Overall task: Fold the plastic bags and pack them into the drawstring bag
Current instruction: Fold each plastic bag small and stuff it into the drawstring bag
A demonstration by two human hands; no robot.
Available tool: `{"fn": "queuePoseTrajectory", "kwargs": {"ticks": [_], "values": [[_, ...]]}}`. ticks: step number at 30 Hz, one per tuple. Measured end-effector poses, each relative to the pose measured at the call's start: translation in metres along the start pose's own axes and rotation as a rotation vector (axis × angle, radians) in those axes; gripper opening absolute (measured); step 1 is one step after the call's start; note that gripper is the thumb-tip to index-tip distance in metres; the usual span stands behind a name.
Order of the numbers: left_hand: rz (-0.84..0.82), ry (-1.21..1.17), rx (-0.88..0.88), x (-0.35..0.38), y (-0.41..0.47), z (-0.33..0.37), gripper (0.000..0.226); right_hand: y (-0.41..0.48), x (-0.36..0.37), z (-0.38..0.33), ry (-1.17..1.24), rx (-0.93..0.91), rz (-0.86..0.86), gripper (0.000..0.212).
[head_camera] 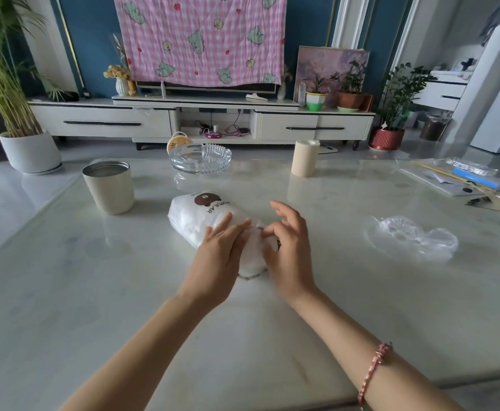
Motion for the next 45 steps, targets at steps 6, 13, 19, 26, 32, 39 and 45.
{"fn": "queuePoseTrajectory", "kwargs": {"ticks": [6, 13, 19, 26, 32, 39, 45], "values": [[-0.069, 0.009, 0.034, 0.030, -0.003, 0.008, 0.041, 0.005, 0.009, 0.027, 0.277, 0.344, -0.100, 0.022], [0.032, 0.290, 0.289, 0.045, -0.010, -0.001, 0.039, -0.001, 0.015, 0.049, 0.259, 0.510, -0.115, 0.015], [0.164, 0.462, 0.297, 0.042, -0.005, -0.002, 0.045, -0.021, -0.008, 0.038, 0.292, 0.314, -0.277, 0.028], [0.407, 0.398, -0.034, 0.023, 0.011, -0.017, 0.040, -0.039, -0.115, 0.090, -0.403, 0.098, -0.113, 0.043], [0.312, 0.551, 0.081, 0.041, -0.001, -0.005, 0.040, -0.051, -0.142, 0.151, -0.660, 0.309, -0.330, 0.028], [0.218, 0.473, 0.483, 0.059, -0.027, 0.045, 0.035, -0.051, -0.140, 0.147, -0.704, 0.294, -0.347, 0.018], [0.021, 0.343, 0.560, 0.105, -0.054, 0.084, 0.031, -0.084, -0.134, 0.067, -0.410, 0.119, -0.272, 0.022]]}}
Point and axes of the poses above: each hand's wrist, its own y-axis towards the middle knuckle, its own x-axis out of the palm, z = x × y, the point moved 7 cm from there along y, towards the middle knuckle, and after that the axes turned 7 degrees about -x, right-handed, at the moved point
